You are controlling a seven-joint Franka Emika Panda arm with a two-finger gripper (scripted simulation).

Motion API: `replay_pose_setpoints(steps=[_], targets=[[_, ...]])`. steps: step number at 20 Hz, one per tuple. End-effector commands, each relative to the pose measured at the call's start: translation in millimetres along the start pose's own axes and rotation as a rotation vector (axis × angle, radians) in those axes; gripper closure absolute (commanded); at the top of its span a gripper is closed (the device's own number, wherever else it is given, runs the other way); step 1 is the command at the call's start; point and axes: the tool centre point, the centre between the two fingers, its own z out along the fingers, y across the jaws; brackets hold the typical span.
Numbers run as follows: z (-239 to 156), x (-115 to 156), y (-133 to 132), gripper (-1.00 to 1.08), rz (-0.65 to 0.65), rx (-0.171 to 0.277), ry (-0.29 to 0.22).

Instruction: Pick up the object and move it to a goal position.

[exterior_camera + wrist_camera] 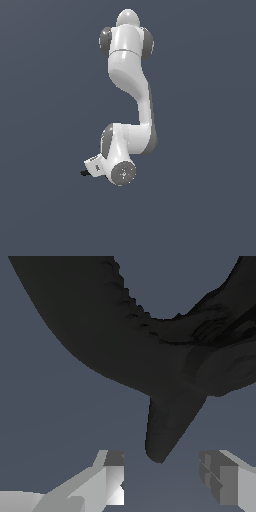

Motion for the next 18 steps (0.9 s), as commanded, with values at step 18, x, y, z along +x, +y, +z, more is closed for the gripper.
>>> replay_pose_setpoints(steps=[18], targets=[[19, -4, 5, -0.20, -0.037, 0.002, -0.094]])
